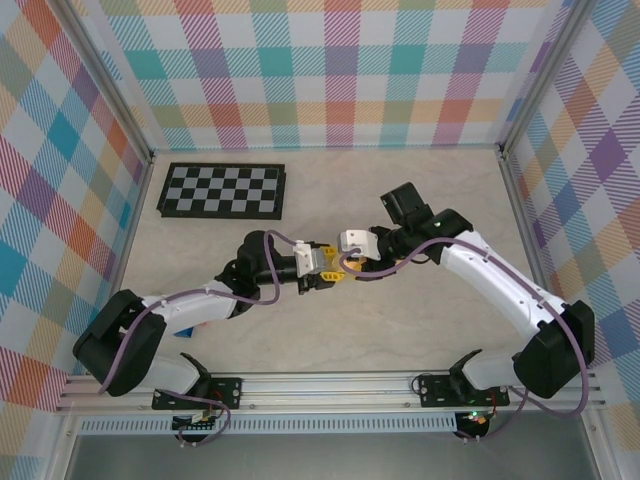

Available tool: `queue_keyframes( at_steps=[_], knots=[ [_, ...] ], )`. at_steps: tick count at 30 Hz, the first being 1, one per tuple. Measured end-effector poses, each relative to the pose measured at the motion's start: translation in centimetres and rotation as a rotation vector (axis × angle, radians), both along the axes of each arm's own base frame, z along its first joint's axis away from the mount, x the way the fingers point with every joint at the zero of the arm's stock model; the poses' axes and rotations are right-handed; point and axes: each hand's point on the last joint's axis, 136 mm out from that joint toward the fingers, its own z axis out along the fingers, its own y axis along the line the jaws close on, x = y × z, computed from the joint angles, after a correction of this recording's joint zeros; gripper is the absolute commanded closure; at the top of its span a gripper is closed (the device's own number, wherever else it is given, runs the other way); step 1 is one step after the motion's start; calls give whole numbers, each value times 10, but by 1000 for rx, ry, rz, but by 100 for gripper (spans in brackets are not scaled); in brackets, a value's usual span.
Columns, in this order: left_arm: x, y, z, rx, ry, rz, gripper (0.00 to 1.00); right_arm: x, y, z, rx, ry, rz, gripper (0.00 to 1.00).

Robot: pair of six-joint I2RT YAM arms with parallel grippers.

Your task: Fold the paper box

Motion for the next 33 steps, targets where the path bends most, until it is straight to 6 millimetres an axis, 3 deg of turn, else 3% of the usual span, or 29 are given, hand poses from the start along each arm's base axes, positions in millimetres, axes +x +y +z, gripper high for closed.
queue_keyframes(
  at_steps=[3,5,13,17,20,25,29,33],
  knots=[
    [0,-1,-1,46,-15,-17,81,1,0,0,15,25,-19,34],
    [-1,-1,-3,68,-15,-25,80,4,1,4,41,21,-39,30],
    [0,3,-19,144,37,-16,74,4,-9,23,102,-14,-117,26],
    [12,4,-17,158,66,49,73,8,-12,40,158,30,-254,29],
    [25,5,-17,158,113,123,74,19,-17,55,263,176,-522,35],
    [49,4,-8,133,182,242,74,25,-36,62,453,624,-1072,50],
    [68,7,-5,114,239,349,74,14,-37,35,549,977,-1321,55],
    [78,6,-5,91,307,400,74,17,-24,22,533,1142,-1430,55]
  ],
)
